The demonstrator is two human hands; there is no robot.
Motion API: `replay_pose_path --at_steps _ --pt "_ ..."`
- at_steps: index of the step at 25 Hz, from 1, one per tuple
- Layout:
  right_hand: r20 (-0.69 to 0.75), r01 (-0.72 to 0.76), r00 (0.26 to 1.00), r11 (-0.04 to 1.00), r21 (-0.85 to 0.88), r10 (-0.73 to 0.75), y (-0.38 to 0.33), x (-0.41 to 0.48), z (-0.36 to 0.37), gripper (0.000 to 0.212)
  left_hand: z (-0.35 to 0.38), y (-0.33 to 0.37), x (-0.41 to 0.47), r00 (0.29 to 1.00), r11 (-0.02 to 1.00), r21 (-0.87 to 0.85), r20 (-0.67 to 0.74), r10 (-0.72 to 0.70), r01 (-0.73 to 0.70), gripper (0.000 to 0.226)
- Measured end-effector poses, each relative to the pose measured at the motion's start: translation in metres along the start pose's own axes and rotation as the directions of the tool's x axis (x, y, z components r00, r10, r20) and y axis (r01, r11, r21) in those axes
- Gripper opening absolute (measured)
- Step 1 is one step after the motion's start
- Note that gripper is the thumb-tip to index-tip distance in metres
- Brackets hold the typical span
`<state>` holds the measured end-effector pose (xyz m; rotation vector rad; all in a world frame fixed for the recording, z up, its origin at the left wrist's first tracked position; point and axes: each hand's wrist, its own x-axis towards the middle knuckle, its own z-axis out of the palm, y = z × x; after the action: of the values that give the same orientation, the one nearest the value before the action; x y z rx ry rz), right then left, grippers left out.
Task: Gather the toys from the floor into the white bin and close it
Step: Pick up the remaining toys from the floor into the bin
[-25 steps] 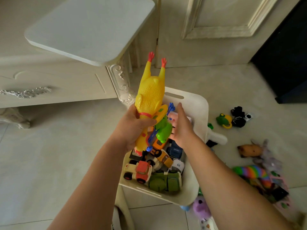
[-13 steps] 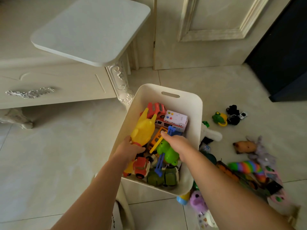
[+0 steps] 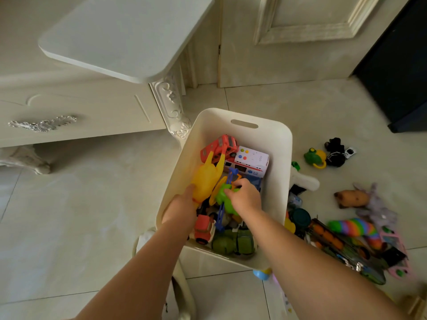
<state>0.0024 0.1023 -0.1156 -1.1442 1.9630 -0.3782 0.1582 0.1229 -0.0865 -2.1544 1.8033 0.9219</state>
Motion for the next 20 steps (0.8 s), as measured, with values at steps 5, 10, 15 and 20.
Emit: replay_pose_path --at_steps 5,10,15,20 --pt "0.378 0.096 0.92 0.995 0.029 -0.1 0.0 0.002 0.009 0.055 -0.004 -0.001 0.003 0.998 0.999 0.052 0.065 0.005 -0.008 0.049" --pt "0.241 0.132 0.965 0.984 -0.116 -0.101 0.006 -0.001 0.004 0.061 -0.019 0.018 -0.009 0.999 0.998 0.058 0.05 -0.01 0.008 0.047" --pt "-0.034 0.187 0.982 0.922 0.338 -0.186 -0.016 -0.022 -0.074 0.031 -0.039 0.097 -0.027 0.937 0.927 -0.192 -0.208 0.281 -0.321 0.041" --pt "-0.129 0.08 0.992 0.791 0.607 -0.001 0.04 -0.036 -0.165 0.025 -0.013 0.179 -0.055 0.89 0.746 -0.495 -0.157 0.428 -0.446 0.039"
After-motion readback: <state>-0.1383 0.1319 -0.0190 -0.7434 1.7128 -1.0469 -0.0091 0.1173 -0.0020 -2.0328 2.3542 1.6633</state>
